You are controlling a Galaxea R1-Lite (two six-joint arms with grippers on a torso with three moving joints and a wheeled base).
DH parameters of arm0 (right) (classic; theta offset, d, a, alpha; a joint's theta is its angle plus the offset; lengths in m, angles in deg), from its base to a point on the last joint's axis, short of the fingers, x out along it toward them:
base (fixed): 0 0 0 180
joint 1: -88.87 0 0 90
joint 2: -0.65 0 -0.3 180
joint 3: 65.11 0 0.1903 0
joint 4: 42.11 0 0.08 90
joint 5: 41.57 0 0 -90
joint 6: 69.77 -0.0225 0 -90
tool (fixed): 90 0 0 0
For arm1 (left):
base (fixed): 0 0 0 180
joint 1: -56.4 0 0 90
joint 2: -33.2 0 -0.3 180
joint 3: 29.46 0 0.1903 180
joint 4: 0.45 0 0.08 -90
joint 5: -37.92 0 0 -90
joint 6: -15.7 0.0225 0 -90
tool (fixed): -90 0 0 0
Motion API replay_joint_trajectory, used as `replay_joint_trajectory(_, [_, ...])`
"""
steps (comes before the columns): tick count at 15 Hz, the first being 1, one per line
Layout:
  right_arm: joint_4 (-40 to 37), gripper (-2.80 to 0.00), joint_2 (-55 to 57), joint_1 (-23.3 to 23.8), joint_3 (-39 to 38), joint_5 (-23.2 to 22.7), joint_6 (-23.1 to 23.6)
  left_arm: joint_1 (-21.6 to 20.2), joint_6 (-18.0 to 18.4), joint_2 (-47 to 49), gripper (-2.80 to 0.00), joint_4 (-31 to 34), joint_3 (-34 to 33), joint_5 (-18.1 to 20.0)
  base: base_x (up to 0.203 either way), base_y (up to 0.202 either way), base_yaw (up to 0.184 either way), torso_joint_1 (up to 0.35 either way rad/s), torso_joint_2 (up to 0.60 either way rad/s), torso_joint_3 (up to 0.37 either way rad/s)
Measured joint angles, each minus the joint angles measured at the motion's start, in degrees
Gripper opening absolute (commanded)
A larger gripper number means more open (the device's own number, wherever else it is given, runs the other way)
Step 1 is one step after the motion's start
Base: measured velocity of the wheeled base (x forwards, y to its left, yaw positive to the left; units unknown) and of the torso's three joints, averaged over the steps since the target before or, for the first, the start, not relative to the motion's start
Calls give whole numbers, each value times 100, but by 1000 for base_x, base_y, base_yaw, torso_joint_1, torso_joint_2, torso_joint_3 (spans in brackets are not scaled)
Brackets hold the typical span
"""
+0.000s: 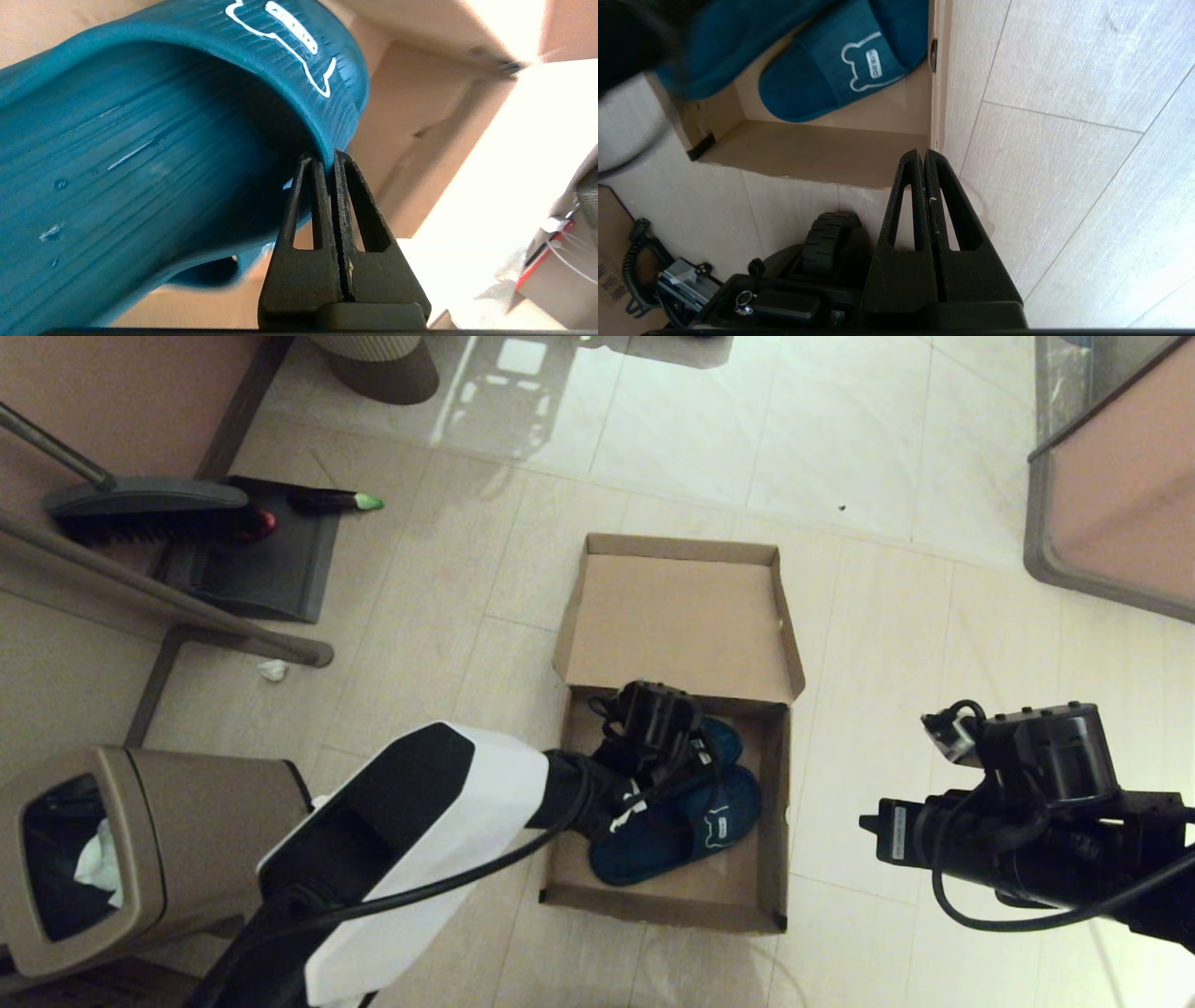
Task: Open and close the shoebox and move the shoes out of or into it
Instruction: Put the shoes out of the shoe box
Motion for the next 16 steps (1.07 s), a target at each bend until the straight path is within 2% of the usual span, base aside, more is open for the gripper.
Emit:
replay_joint_trajectory(3, [-23, -280, -104, -86, -17, 11, 52, -48, -145, -912, -280, 633, -494, -119, 0, 0, 0, 0, 0, 0])
replay_joint_trajectory(7, [-419, -280, -292, -119, 22, 15, 121, -100, -420, -2381, -280, 1409, -1283, -154, 0, 0, 0, 0, 0, 0])
replay_joint_trajectory(9, [-562, -280, -357, -134, 107, 17, 194, -304, -528, -3164, -280, 1990, -1499, -195, 0, 0, 0, 0, 0, 0])
replay_joint_trajectory(11, [-740, -280, -394, -139, 218, 17, 475, -774, -592, -3798, -280, 2427, -1680, -287, 0, 0, 0, 0, 0, 0])
replay_joint_trajectory(13, [-965, -280, -416, -149, 458, 17, 709, -1480, -620, -4266, -280, 2540, -2035, -286, 0, 0, 0, 0, 0, 0])
replay_joint_trajectory(16, [-1593, -280, -430, -250, 1008, 22, 815, -2798, -638, -4545, -280, 2106, -2652, 81, 0, 0, 0, 0, 0, 0])
